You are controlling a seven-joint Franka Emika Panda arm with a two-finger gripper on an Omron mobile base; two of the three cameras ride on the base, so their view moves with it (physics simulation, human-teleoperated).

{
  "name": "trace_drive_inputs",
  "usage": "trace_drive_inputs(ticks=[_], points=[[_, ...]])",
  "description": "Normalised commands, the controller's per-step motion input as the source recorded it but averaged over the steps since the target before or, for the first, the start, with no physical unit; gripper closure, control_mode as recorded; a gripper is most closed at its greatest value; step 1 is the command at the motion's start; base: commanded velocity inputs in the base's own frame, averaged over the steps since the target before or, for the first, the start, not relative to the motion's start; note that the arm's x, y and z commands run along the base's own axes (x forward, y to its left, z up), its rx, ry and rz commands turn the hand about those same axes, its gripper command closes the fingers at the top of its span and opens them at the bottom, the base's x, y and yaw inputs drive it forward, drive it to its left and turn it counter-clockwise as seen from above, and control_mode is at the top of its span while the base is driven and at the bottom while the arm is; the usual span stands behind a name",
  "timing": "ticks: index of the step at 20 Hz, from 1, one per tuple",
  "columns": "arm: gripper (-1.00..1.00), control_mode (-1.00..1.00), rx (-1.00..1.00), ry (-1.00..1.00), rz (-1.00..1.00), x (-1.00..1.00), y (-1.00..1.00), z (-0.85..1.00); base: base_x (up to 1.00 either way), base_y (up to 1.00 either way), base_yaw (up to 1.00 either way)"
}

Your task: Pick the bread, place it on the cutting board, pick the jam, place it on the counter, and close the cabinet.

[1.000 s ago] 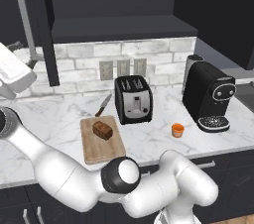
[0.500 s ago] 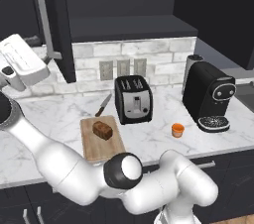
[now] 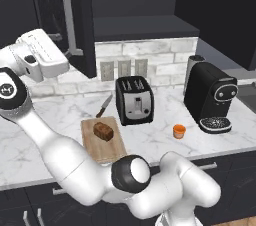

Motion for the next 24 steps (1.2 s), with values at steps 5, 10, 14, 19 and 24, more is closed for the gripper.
trace_drive_inputs(ticks=[5, 10, 14, 19, 24], points=[[-1.00, -1.00, 0.03, 0.00, 0.11, 0.00, -0.98, 0.01, 0.00, 0.00, 0.00], [-1.00, -1.00, 0.04, 0.00, 0.15, 0.00, -1.00, 0.00, 0.00, 0.00, 0.00], [-1.00, -1.00, 0.04, 0.00, 0.16, 0.00, -1.00, 0.00, 0.00, 0.00, 0.00], [-1.00, -1.00, 0.03, 0.00, 0.16, 0.00, -1.00, 0.00, 0.00, 0.00, 0.00], [-1.00, -1.00, 0.02, 0.00, 0.17, 0.04, -0.89, 0.00, 0.00, 0.00, 0.00]])
